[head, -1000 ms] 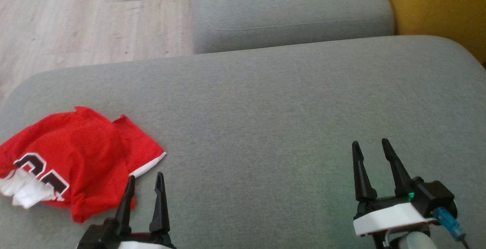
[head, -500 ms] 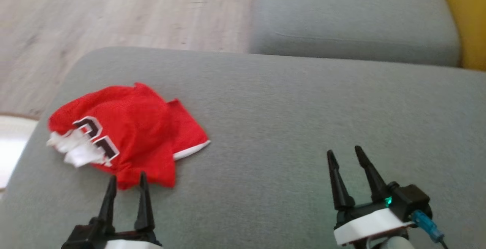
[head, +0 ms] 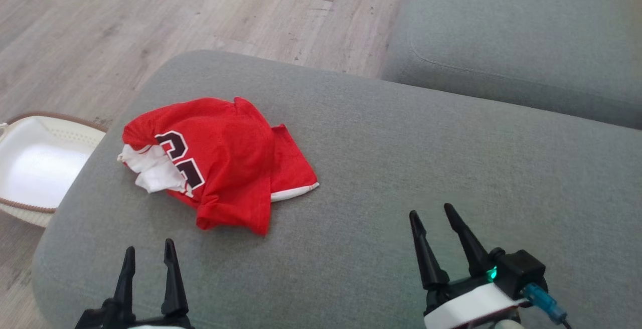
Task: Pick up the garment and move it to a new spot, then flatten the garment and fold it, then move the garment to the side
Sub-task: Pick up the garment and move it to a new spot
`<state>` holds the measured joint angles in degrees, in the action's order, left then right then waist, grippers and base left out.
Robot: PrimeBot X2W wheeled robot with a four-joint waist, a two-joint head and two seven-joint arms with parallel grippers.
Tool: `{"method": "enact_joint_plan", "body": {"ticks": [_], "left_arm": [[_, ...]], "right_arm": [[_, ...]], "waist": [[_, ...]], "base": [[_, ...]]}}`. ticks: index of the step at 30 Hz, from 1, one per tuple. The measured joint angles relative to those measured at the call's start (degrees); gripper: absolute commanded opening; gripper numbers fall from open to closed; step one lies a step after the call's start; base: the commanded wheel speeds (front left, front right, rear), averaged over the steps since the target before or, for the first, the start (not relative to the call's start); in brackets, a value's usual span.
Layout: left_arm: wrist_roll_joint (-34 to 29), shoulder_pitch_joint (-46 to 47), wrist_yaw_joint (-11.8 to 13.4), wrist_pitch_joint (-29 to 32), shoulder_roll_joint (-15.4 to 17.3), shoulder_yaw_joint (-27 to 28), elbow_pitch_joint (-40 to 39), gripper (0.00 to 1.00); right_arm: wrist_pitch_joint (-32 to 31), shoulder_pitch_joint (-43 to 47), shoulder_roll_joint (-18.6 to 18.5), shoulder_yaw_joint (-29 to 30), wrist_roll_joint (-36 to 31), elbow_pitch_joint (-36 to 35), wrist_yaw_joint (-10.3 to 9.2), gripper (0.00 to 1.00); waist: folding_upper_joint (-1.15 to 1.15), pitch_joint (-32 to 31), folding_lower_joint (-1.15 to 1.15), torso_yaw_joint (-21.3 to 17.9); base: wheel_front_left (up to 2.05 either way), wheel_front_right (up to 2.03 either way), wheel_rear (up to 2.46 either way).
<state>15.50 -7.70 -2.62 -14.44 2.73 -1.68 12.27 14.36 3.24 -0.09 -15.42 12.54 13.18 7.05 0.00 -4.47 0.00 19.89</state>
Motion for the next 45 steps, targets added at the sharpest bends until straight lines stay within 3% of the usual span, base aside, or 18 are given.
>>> {"method": "enact_joint_plan", "body": {"ticks": [10, 20, 24, 30, 34, 45], "left_arm": [[0.7, 0.0, -0.4, 0.0, 0.0, 0.7, 0.4, 1.00], [-1.6, 0.3, -0.5, 0.0, 0.0, 1.9, 1.1, 1.00], [-4.1, 2.0, -1.7, 0.0, 0.3, 1.7, 4.4, 1.00], [-6.9, 12.2, -2.5, 0.4, 4.0, 0.8, 14.0, 1.00], [-7.6, 22.9, -2.7, 3.9, 6.1, -0.2, 21.3, 1.00], [-7.7, 36.7, -3.4, 8.8, 11.2, -0.3, 33.6, 1.00]], "right_arm": [[0.0, 0.0, 0.0, -0.2, 1.1, 0.6, 0.00, 1.00], [0.0, 0.0, 0.0, -0.8, 1.5, 0.8, 0.00, 1.00], [0.0, -0.1, 0.0, -0.3, 1.0, 0.5, 0.00, 1.00], [0.0, -1.2, 0.0, 0.9, 0.0, -0.5, 0.00, 1.00], [0.0, -4.8, 0.0, 1.4, -0.8, -1.4, 0.00, 1.00], [0.0, -9.6, 0.0, 1.2, -2.6, -2.3, 0.00, 1.00]], "waist": [[0.00, -0.6, 0.00, 0.9], [0.00, -0.1, 0.00, -1.0], [0.00, 1.3, 0.00, -2.1], [0.00, 5.4, 0.00, -3.8], [0.00, 9.7, 0.02, -5.7], [0.00, 17.8, 0.02, -11.7]], "base": [[0.00, 0.00, 0.00], [0.00, 0.00, 0.00], [0.00, 0.00, 0.00], [0.00, 0.00, 0.00], [0.00, 0.00, 0.00], [0.00, 0.00, 0.00]]}}
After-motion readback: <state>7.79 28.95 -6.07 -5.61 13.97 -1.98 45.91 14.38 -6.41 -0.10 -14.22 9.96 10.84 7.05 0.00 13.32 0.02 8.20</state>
